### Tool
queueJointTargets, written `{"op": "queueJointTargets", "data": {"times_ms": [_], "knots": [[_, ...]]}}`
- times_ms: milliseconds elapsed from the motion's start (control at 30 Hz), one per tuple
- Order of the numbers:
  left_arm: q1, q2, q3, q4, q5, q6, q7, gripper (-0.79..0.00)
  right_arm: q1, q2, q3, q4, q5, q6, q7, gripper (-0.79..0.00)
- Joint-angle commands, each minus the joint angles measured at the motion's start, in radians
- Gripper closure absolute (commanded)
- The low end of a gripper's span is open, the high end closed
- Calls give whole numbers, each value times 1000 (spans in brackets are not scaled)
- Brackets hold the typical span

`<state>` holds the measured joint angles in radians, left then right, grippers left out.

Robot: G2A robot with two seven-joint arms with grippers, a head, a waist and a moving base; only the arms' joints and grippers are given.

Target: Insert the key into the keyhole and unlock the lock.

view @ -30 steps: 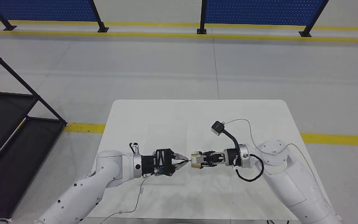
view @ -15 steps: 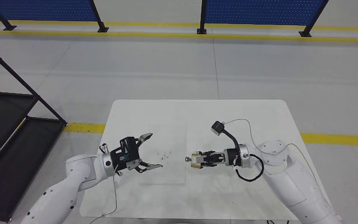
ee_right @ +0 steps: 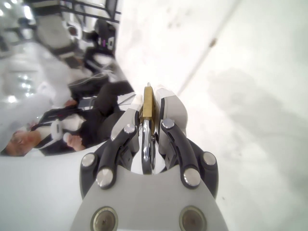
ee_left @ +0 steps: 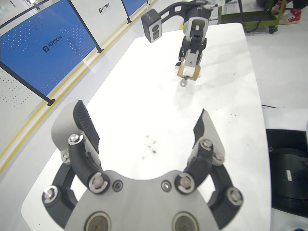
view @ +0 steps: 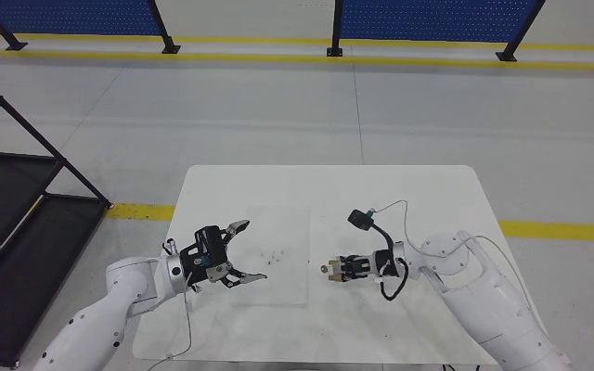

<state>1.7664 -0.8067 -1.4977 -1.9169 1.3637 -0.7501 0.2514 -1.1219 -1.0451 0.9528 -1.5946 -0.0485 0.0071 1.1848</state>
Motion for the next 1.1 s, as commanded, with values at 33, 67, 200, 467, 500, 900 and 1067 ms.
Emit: {"op": "queueJointTargets", "data": {"times_ms": [33, 67, 200, 467, 500, 900, 1067], "knots": [[0, 0, 0, 0, 0, 0, 0, -785, 12, 2, -13, 25, -65, 42, 9, 0], [0, 0, 0, 0, 0, 0, 0, -785, 15, 1, -21, 33, -79, 55, 13, 0], [0, 0, 0, 0, 0, 0, 0, -785, 31, -4, -41, 60, -96, 74, 4, 0], [0, 0, 0, 0, 0, 0, 0, -785, 51, -20, -66, 126, -82, 75, -90, 0], [0, 0, 0, 0, 0, 0, 0, -785, 54, -22, -70, 134, -83, 78, -98, 0], [0, 0, 0, 0, 0, 0, 0, -785, 109, -45, -128, 224, -124, 164, -115, 0], [0, 0, 0, 0, 0, 0, 0, -785, 118, -49, -139, 238, -147, 185, -117, 0]]}}
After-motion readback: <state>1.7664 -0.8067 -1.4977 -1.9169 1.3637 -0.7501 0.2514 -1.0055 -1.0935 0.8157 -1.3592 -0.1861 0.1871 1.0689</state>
